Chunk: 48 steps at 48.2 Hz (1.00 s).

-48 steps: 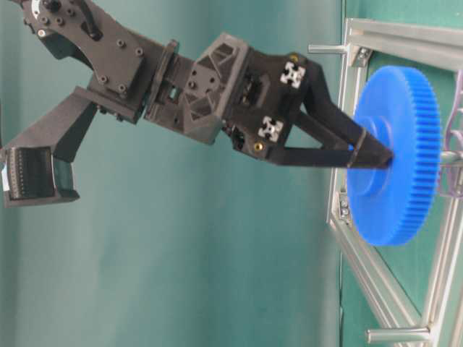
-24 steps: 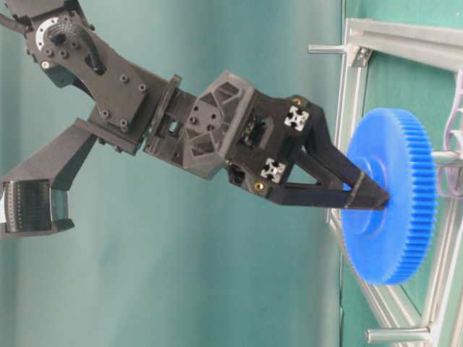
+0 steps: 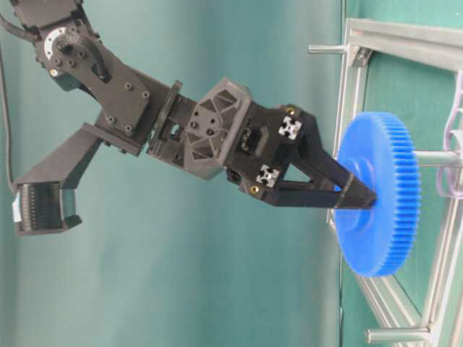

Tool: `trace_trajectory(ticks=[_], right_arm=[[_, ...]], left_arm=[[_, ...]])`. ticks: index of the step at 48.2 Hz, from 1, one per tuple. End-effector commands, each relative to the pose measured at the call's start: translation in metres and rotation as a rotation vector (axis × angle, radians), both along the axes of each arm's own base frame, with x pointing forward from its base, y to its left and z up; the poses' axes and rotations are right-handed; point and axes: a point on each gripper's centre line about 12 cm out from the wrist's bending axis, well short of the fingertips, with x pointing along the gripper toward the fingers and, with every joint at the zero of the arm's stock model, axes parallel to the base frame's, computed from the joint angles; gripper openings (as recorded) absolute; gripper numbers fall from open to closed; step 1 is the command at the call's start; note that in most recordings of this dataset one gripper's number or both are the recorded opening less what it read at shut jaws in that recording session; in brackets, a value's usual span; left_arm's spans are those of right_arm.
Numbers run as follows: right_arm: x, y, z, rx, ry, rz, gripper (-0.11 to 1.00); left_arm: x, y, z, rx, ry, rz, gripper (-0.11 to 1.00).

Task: Find the location of the shaft and insert the gear.
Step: 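Align the gear's center hole with the horizontal shaft on the frame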

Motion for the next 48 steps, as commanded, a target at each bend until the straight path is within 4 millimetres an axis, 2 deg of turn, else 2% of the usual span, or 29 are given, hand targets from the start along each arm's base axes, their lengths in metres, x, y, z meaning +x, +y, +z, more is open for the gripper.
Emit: trace_trajectory(ticks=[1,15,35,48], right_arm=[[0.000,-0.007,0.018,-0.014,-0.047,-0.009,0.69],[-0.005,-0.010,0.016,-0.014,-0.030,-0.020,0.69],[-0.032,-0.007,0.008,0.012,0.003,-0.057,0.69],[-0.031,-0.002,0.008,0.012,-0.022,-0.043,0.69]], left_arm=[[0.002,0.000,0.010,-0.002,-0.022,0.002,-0.01],[0.002,0.000,0.010,-0.003,-0.018,0.002,-0.01],[0.002,0.000,0.009,-0.003,-0.017,0.002,-0.01],[0.002,0.000,0.010,-0.004,-0.019,0.002,-0.01]])
